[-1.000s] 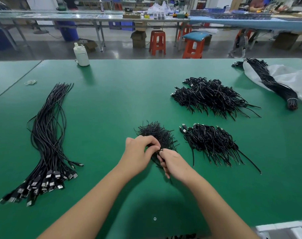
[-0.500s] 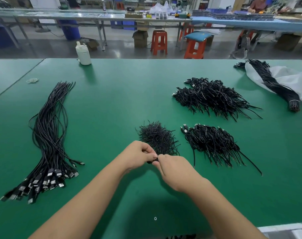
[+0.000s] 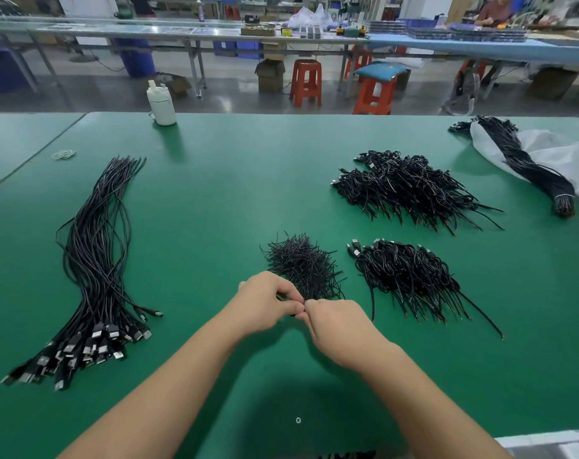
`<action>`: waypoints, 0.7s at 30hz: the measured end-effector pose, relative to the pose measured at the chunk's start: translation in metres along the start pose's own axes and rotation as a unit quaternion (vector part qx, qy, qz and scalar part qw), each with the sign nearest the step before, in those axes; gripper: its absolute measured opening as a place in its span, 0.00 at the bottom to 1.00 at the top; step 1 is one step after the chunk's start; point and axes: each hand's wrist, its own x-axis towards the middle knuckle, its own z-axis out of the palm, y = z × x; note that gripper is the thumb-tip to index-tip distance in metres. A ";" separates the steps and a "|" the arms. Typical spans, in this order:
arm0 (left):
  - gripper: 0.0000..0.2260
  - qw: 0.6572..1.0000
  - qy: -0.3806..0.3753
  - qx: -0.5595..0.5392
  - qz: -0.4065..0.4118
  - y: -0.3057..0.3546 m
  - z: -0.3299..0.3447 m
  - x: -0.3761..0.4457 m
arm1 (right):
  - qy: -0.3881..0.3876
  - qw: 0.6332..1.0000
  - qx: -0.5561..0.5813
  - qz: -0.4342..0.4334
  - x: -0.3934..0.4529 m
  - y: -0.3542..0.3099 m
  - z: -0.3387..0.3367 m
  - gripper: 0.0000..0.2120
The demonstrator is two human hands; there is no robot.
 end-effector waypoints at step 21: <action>0.07 0.992 0.060 0.105 -0.038 0.010 0.006 0.008 | 0.186 0.972 -0.129 -0.056 0.011 0.005 -0.008 0.10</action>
